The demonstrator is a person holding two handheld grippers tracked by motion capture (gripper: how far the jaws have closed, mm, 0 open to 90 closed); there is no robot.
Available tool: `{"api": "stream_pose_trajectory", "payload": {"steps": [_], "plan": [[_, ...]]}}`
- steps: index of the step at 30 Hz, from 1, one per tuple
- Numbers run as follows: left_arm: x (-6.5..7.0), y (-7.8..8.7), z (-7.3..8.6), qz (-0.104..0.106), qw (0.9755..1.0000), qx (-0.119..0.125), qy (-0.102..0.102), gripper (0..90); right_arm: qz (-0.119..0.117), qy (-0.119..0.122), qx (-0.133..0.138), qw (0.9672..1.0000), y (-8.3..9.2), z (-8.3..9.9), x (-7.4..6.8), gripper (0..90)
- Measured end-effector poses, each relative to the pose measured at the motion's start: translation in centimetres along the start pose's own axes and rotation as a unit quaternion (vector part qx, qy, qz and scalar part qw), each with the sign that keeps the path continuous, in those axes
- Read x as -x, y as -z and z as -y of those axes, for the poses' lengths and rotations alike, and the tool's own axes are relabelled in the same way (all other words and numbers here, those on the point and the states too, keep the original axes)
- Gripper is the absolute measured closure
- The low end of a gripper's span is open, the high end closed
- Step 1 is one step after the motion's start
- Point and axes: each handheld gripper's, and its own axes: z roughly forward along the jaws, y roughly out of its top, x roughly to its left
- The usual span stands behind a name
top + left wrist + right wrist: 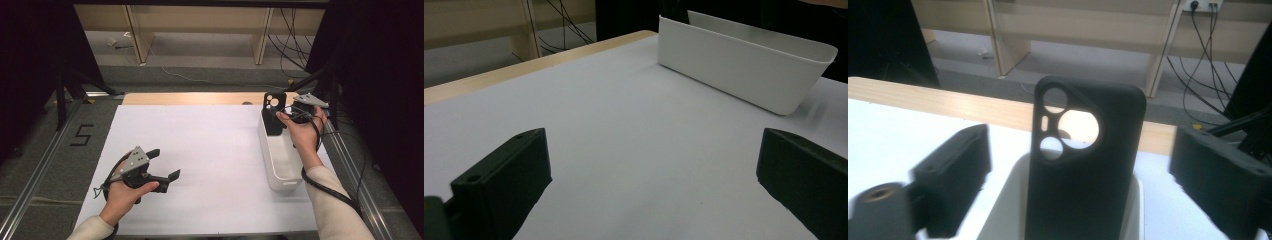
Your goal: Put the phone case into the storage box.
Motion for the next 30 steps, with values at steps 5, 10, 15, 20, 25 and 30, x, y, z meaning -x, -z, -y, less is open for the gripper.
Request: {"api": "stream_pose_trajectory", "payload": {"steps": [5, 10, 15, 20, 25, 30], "plan": [[0.0, 0.0, 0.0, 0.000, 1.0000, 0.000, 0.000, 0.6, -0.012, -0.001, 0.010, 0.9999, 0.8, 0.1, -0.2, 21.5], [0.0, 0.0, 0.0, -0.001, 1.0000, 0.000, 0.000, 0.6, -0.019, 0.001, 0.014, 0.9997, 1.6, 0.0, -0.4, 22.8], [0.0, 0.0, 0.0, -0.001, 1.0000, 0.000, 0.000, 0.6, -0.030, 0.008, 0.014, 0.9994, 2.2, 0.3, -0.8, 23.9], [0.0, 0.0, 0.0, -0.001, 1.0000, 0.000, 0.001, 0.6, -0.041, 0.009, 0.018, 0.9990, 2.9, 0.6, -1.0, 24.6], [0.0, 0.0, 0.0, -0.001, 1.0000, -0.001, 0.002, 0.6, -0.051, 0.012, 0.018, 0.9984, 3.4, 1.0, -1.4, 24.5], [0.0, 0.0, 0.0, -0.002, 1.0000, -0.001, 0.002, 0.6, -0.062, 0.013, 0.020, 0.9978, 3.9, 1.4, -1.8, 24.0]]}}
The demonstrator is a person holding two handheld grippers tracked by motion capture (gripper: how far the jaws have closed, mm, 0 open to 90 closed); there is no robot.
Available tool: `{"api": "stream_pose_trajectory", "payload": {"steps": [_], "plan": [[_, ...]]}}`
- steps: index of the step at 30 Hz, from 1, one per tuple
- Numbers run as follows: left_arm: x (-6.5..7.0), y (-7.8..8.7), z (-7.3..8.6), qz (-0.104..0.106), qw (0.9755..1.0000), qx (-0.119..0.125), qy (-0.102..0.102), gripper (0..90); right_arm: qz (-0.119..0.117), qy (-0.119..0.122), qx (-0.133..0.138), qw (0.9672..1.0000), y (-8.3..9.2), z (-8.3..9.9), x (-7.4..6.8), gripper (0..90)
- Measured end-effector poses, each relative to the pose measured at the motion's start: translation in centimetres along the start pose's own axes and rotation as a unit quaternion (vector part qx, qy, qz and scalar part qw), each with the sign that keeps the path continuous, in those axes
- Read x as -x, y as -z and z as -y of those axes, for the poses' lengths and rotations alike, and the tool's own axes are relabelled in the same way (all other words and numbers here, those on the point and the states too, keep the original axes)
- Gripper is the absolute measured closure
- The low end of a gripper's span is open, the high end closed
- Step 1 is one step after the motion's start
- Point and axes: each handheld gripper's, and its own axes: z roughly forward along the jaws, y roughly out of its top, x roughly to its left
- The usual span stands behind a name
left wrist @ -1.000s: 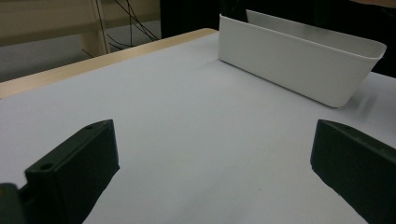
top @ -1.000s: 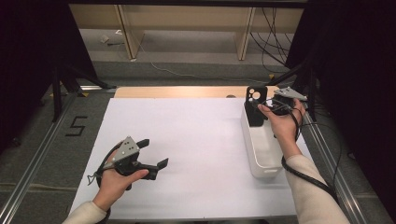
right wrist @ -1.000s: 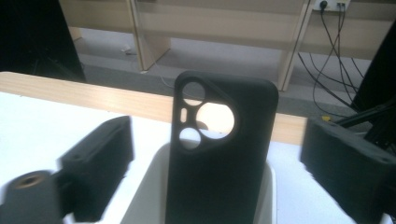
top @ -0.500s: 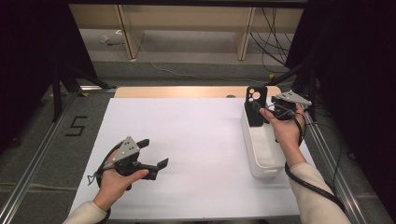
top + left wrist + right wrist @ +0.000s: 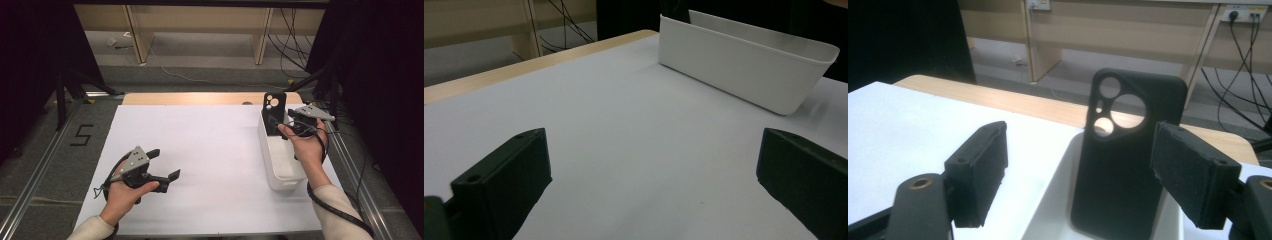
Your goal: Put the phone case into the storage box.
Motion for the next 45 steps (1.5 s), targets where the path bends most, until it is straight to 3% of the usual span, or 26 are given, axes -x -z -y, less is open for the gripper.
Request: {"api": "stream_pose_trajectory", "payload": {"steps": [21, 45], "plan": [[0.0, 0.0, 0.0, -0.002, 1.0000, 0.001, 0.001, 0.6, -0.029, 0.014, 0.004, 0.9995, 1.9, 0.7, -1.3, 23.2], [-0.1, 0.1, -0.1, -0.005, 1.0000, 0.003, 0.001, 0.6, -0.071, 0.014, 0.013, 0.9973, 5.1, 2.1, -2.5, 20.1]]}}
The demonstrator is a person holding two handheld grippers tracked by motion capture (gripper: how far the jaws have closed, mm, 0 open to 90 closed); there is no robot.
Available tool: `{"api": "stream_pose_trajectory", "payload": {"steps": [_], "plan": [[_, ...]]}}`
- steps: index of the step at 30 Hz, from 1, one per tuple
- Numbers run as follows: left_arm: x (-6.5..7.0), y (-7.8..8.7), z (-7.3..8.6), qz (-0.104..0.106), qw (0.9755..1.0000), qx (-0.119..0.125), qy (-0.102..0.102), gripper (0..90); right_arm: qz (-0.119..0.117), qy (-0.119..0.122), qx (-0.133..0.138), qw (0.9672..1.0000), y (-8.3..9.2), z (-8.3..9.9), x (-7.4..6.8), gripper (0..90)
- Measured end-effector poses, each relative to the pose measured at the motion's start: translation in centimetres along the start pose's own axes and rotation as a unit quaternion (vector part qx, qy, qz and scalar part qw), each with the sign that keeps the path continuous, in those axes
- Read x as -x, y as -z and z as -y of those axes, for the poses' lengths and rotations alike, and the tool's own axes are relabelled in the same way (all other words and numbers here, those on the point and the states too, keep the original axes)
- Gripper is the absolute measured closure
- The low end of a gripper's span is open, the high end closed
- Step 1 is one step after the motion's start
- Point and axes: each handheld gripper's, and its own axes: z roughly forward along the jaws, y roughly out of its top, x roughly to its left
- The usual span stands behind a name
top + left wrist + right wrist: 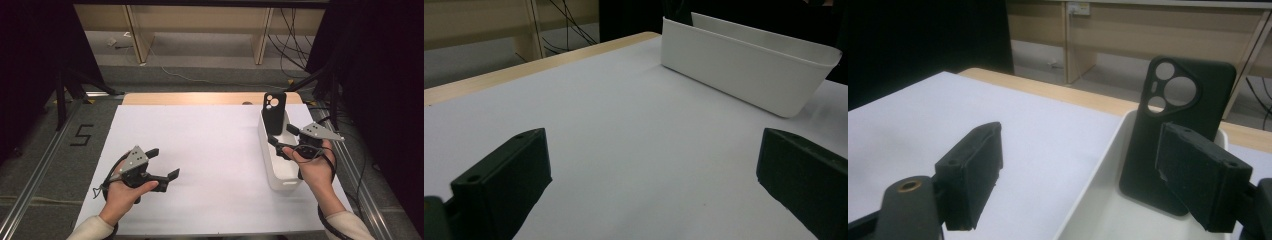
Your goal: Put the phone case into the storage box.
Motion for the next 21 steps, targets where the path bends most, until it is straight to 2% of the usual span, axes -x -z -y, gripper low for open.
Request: {"api": "stream_pose_trajectory", "payload": {"steps": [21], "plan": [[-0.1, 0.1, -0.1, -0.005, 1.0000, 0.004, 0.001, 0.6, -0.049, 0.024, 0.016, 0.9984, 2.0, 1.2, -1.3, 20.0]]}}
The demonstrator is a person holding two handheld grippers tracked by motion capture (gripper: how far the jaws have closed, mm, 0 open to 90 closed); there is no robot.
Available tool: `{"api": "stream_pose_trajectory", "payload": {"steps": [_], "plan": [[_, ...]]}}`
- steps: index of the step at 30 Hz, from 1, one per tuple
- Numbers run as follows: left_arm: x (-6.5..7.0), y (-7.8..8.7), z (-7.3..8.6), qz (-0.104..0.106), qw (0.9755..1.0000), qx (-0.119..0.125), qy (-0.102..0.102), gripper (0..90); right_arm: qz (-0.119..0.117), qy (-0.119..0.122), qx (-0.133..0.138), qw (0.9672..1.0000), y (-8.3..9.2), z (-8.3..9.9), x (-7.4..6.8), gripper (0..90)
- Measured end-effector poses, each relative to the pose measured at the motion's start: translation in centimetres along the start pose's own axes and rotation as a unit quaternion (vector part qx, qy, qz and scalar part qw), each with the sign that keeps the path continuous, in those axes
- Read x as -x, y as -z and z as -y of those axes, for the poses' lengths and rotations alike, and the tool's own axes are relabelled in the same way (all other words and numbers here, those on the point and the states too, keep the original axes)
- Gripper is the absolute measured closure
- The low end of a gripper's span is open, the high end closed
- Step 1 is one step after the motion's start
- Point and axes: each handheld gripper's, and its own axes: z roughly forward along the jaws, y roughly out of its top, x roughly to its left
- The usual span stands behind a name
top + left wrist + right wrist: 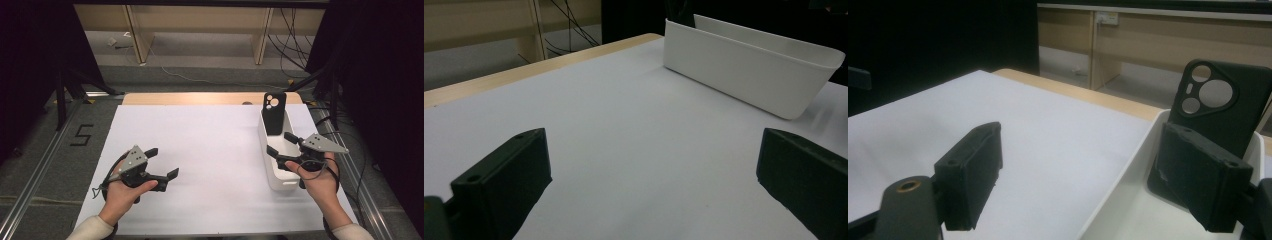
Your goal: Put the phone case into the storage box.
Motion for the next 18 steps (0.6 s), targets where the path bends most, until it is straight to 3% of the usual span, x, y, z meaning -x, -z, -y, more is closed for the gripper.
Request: {"api": "stream_pose_trajectory", "payload": {"steps": [18], "plan": [[0.08, 0.32, -0.07, -0.006, 1.0000, 0.002, 0.000, 0.5, -0.028, 0.019, 0.002, 0.9994, 0.99, 0.85, -0.78, 20.4]]}}
